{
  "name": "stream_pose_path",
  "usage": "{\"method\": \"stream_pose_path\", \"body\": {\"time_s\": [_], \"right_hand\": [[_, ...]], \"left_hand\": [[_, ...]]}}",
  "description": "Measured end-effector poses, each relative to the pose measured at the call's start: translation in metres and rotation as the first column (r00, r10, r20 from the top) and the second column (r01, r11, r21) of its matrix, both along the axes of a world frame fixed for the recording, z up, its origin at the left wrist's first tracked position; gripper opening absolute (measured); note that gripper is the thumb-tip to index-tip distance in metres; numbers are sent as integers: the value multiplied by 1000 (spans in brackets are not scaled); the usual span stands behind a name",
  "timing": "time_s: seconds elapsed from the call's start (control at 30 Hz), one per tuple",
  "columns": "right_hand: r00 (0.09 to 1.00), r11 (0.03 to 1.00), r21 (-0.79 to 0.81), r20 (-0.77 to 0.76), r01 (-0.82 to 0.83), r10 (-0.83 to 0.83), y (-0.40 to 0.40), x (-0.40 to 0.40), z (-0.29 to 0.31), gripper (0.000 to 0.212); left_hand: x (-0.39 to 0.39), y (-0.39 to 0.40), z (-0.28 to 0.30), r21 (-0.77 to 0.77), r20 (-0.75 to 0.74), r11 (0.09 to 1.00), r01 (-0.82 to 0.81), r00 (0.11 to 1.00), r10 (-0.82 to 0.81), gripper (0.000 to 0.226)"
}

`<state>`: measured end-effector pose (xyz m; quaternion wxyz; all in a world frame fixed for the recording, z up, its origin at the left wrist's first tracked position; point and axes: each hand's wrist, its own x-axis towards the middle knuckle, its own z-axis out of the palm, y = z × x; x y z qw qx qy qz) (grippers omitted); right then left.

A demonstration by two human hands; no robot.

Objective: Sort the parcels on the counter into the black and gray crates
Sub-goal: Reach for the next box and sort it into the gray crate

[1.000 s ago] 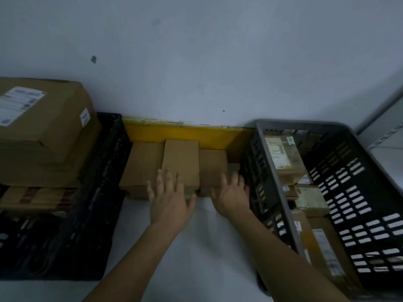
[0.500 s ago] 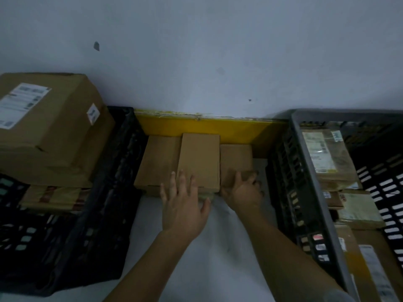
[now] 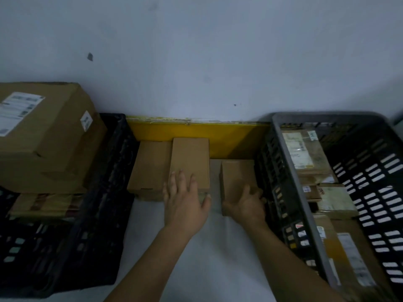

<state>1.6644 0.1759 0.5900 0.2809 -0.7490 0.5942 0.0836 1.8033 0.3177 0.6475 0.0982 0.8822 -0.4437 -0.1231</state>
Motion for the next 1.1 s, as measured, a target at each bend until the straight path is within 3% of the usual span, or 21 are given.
{"method": "stream_pose_path", "body": {"time_s": [0.13, 0.27, 0.37, 0.43, 0.5, 0.63, 0.77, 0.83, 0.9, 0.97, 1.03, 1.1], "right_hand": [[993, 980, -201, 113, -12, 35, 32, -17, 33, 110], [957, 915, -402, 272, 20, 99, 68, -31, 75, 105], [931, 883, -468, 333, 28, 147, 94, -39, 104, 103], [924, 879, -476, 345, 21, 165, 107, -42, 118, 105], [906, 878, -478, 381, 22, 184, 113, -47, 128, 106], [810, 893, -443, 552, 83, 198, 115, -65, 141, 94], [709, 957, -199, 705, 210, -9, 109, -78, 150, 106], [605, 988, -8, 791, 157, -90, 107, -77, 157, 109], [513, 993, 85, 851, 77, -113, 109, -73, 161, 104], [522, 994, 49, 848, 96, -92, 111, -71, 163, 105], [613, 980, -70, 788, 186, -60, 114, -70, 167, 106], [697, 949, -220, 717, 226, 0, 119, -69, 171, 104]], "left_hand": [[-6, -5, 9, -24, -121, 1000, 7, 993, -10, 83], [-13, -10, 21, -90, -421, 995, -50, 907, 8, 99], [-17, -11, 38, -193, -756, 962, -193, 654, -20, 81], [-19, -8, 50, -234, -864, 938, -255, 496, -81, 86], [-20, -7, 57, -274, -898, 909, -315, 422, -124, 91], [-18, 3, 73, -331, -893, 854, -401, 426, -146, 73], [-10, 16, 81, -359, -910, 815, -455, 363, -198, 50], [-8, 23, 82, -346, -928, 815, -465, 297, -224, 65], [-8, 30, 82, -299, -950, 845, -443, 224, -218, 77], [-9, 34, 84, -298, -948, 865, -403, 233, -218, 69], [-13, 35, 88, -358, -906, 853, -380, 360, -220, 58], [-19, 34, 93, -435, -861, 796, -420, 454, -231, 69]]}}
